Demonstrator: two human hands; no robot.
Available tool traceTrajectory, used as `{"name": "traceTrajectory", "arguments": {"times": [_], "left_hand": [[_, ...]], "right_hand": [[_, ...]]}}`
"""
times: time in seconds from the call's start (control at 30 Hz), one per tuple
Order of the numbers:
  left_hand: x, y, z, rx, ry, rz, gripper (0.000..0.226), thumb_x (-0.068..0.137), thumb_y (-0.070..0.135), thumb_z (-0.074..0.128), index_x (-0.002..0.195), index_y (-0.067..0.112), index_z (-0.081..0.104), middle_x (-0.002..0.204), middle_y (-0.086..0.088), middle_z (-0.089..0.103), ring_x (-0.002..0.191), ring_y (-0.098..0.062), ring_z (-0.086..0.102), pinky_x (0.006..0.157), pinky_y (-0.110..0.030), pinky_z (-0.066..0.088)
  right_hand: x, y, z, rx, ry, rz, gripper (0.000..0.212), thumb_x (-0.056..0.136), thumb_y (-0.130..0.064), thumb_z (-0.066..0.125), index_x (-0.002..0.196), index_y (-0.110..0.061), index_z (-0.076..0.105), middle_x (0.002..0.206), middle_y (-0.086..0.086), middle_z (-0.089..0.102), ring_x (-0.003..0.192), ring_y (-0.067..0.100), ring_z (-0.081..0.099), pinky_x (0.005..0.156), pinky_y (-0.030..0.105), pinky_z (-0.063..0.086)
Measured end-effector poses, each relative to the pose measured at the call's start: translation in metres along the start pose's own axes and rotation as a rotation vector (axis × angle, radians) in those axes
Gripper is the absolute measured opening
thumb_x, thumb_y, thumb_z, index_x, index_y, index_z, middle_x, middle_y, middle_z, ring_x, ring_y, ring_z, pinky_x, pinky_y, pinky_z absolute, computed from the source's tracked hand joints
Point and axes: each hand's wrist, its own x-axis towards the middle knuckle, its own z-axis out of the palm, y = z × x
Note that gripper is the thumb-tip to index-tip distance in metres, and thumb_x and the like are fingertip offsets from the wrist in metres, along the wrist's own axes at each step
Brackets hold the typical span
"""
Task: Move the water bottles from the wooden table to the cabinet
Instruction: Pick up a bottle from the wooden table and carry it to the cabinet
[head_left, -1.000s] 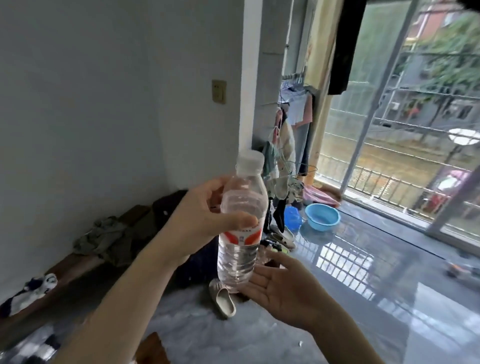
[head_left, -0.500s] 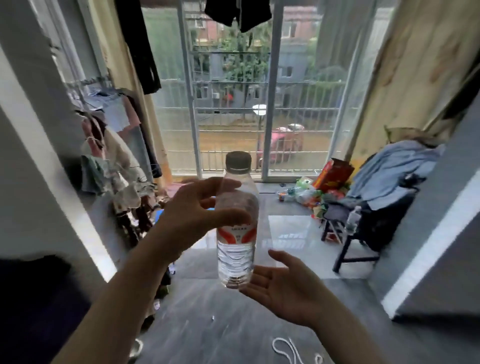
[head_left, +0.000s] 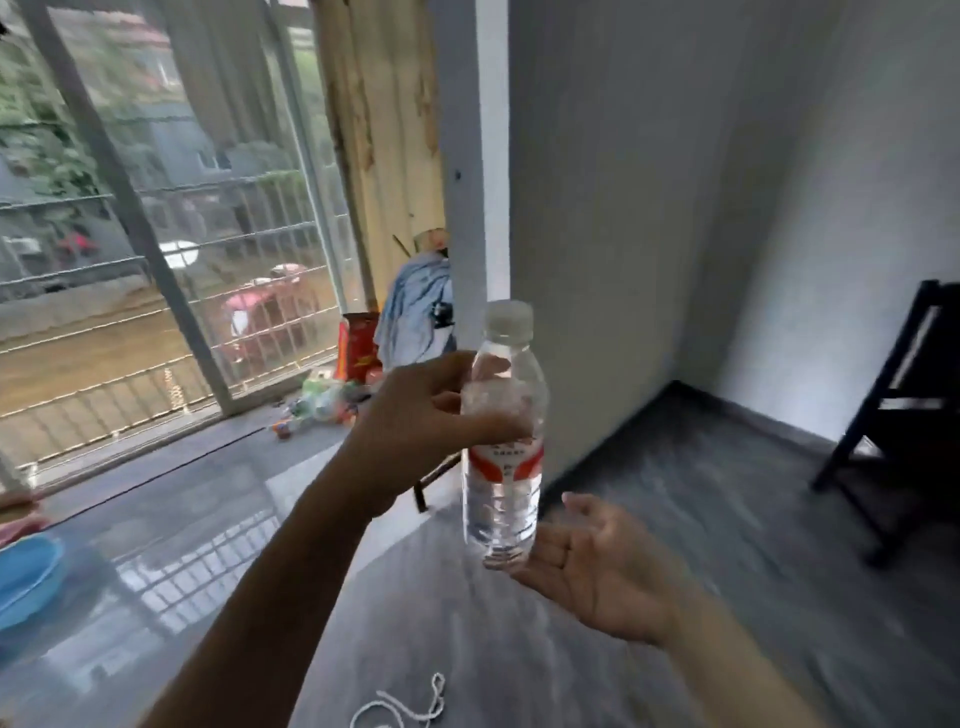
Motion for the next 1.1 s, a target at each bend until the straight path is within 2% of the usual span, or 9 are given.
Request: {"name": "traceTrajectory", "arguments": {"times": [0.13, 0.23, 0.3, 0.4, 0.53, 0.7, 0.87, 1.0, 1.1], "left_hand": [[0.047, 0.017, 0.092, -0.080, -0.184, 0.067, 0.050, 0.057, 0.044, 0.087, 0.105, 0.036, 0.075, 0.102, 0.010, 0.080, 0.094, -0.008, 0.077, 0.077, -0.022, 0.060], [0.073, 0.032, 0.156, -0.135, -0.334, 0.113, 0.050, 0.059, 0.041, 0.088, 0.108, 0.036, 0.076, 0.103, 0.007, 0.080, 0.097, -0.012, 0.077, 0.084, -0.027, 0.060], [0.086, 0.043, 0.196, -0.168, -0.439, 0.133, 0.047, 0.060, 0.038, 0.088, 0.106, 0.037, 0.075, 0.103, 0.006, 0.080, 0.097, -0.012, 0.077, 0.082, -0.025, 0.061], [0.103, 0.054, 0.251, -0.192, -0.576, 0.170, 0.047, 0.061, 0.038, 0.089, 0.106, 0.034, 0.075, 0.102, 0.006, 0.080, 0.096, -0.013, 0.077, 0.087, -0.033, 0.061], [0.121, 0.066, 0.305, -0.247, -0.720, 0.222, 0.053, 0.061, 0.041, 0.090, 0.111, 0.030, 0.073, 0.105, 0.004, 0.079, 0.100, -0.015, 0.076, 0.095, -0.042, 0.058], [0.151, 0.079, 0.346, -0.290, -0.874, 0.265, 0.059, 0.060, 0.044, 0.089, 0.115, 0.030, 0.071, 0.105, 0.009, 0.079, 0.099, -0.011, 0.075, 0.095, -0.040, 0.058], [0.181, 0.090, 0.378, -0.351, -0.968, 0.308, 0.059, 0.060, 0.046, 0.086, 0.114, 0.028, 0.070, 0.105, 0.010, 0.078, 0.097, -0.008, 0.075, 0.086, -0.028, 0.058], [0.203, 0.091, 0.403, -0.409, -1.043, 0.307, 0.053, 0.066, 0.036, 0.089, 0.114, 0.022, 0.072, 0.101, 0.007, 0.080, 0.092, -0.010, 0.077, 0.074, -0.019, 0.059], [0.213, 0.092, 0.421, -0.424, -1.098, 0.315, 0.057, 0.065, 0.038, 0.088, 0.117, 0.024, 0.072, 0.104, 0.007, 0.080, 0.095, -0.011, 0.077, 0.077, -0.023, 0.059]], "right_hand": [[-0.068, -0.027, -0.064, 0.069, 0.109, -0.170, 0.067, 0.092, -0.038, 0.041, 0.123, 0.019, 0.056, 0.128, 0.034, 0.058, 0.110, 0.041, 0.064, 0.099, 0.044, 0.051], [-0.114, -0.036, -0.104, 0.172, 0.210, -0.288, 0.067, 0.093, -0.038, 0.040, 0.126, 0.018, 0.055, 0.132, 0.036, 0.054, 0.114, 0.041, 0.061, 0.093, 0.044, 0.053], [-0.140, -0.035, -0.126, 0.236, 0.272, -0.377, 0.065, 0.092, -0.036, 0.042, 0.126, 0.018, 0.054, 0.130, 0.036, 0.055, 0.104, 0.042, 0.066, 0.083, 0.045, 0.059], [-0.174, -0.032, -0.153, 0.315, 0.349, -0.499, 0.062, 0.092, -0.034, 0.043, 0.124, 0.017, 0.056, 0.120, 0.035, 0.061, 0.091, 0.041, 0.071, 0.073, 0.043, 0.062], [-0.207, -0.035, -0.174, 0.386, 0.455, -0.611, 0.060, 0.094, -0.033, 0.041, 0.122, 0.017, 0.058, 0.132, 0.036, 0.054, 0.121, 0.044, 0.055, 0.091, 0.043, 0.050], [-0.227, -0.049, -0.180, 0.452, 0.525, -0.749, 0.058, 0.089, -0.032, 0.047, 0.122, 0.015, 0.059, 0.129, 0.034, 0.058, 0.107, 0.042, 0.065, 0.090, 0.043, 0.050], [-0.223, -0.074, -0.186, 0.527, 0.593, -0.849, 0.058, 0.095, -0.034, 0.043, 0.128, 0.012, 0.056, 0.134, 0.033, 0.054, 0.133, 0.041, 0.046, 0.091, 0.042, 0.050], [-0.223, -0.081, -0.195, 0.629, 0.571, -0.916, 0.062, 0.092, -0.033, 0.049, 0.129, 0.016, 0.053, 0.135, 0.032, 0.054, 0.131, 0.040, 0.049, 0.092, 0.042, 0.052], [-0.230, -0.084, -0.208, 0.648, 0.593, -0.932, 0.065, 0.092, -0.035, 0.050, 0.133, 0.015, 0.049, 0.138, 0.031, 0.052, 0.134, 0.039, 0.046, 0.091, 0.041, 0.053]]}}
